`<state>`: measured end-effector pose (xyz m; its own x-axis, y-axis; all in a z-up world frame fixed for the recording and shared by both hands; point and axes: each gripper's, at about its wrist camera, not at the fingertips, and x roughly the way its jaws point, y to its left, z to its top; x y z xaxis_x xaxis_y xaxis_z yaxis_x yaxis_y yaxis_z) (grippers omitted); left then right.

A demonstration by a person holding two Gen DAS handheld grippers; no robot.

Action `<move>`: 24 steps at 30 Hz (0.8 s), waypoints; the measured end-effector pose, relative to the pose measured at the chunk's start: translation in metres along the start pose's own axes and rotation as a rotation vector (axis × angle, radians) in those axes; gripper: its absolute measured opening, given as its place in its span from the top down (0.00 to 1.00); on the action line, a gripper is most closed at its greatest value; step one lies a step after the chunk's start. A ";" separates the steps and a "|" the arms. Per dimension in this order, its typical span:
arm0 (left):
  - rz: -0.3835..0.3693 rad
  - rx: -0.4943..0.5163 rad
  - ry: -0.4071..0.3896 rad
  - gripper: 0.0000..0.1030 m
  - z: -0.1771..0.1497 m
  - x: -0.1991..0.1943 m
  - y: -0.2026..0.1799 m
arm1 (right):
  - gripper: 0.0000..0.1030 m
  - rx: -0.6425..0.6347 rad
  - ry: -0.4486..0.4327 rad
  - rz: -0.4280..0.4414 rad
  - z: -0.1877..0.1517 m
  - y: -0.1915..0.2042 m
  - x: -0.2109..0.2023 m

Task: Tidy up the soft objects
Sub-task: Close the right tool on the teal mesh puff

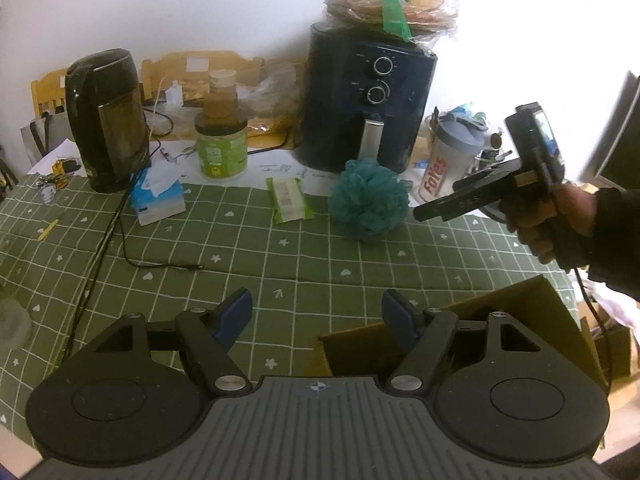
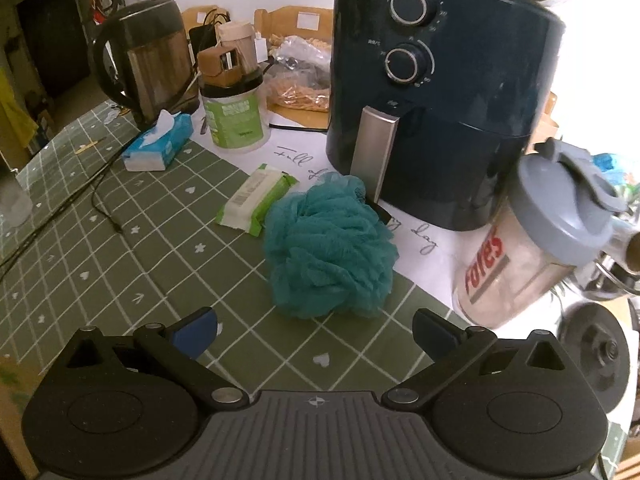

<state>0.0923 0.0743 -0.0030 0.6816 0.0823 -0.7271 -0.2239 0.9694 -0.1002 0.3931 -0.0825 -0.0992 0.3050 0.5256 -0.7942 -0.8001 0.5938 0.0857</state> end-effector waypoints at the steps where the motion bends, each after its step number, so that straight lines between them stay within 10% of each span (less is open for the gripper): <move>1: 0.005 0.000 -0.002 0.31 0.000 0.000 0.001 | 0.00 -0.002 -0.005 -0.002 0.000 0.000 0.005; 15: 0.053 -0.047 0.017 0.31 -0.002 0.001 0.016 | 0.01 0.036 -0.068 -0.033 0.000 -0.009 0.070; 24: 0.054 -0.068 0.037 0.31 -0.004 0.001 0.023 | 0.30 0.026 -0.060 -0.059 0.007 -0.005 0.089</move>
<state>0.0854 0.0964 -0.0087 0.6415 0.1239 -0.7571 -0.3072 0.9458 -0.1055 0.4275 -0.0342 -0.1662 0.3825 0.5238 -0.7611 -0.7661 0.6403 0.0557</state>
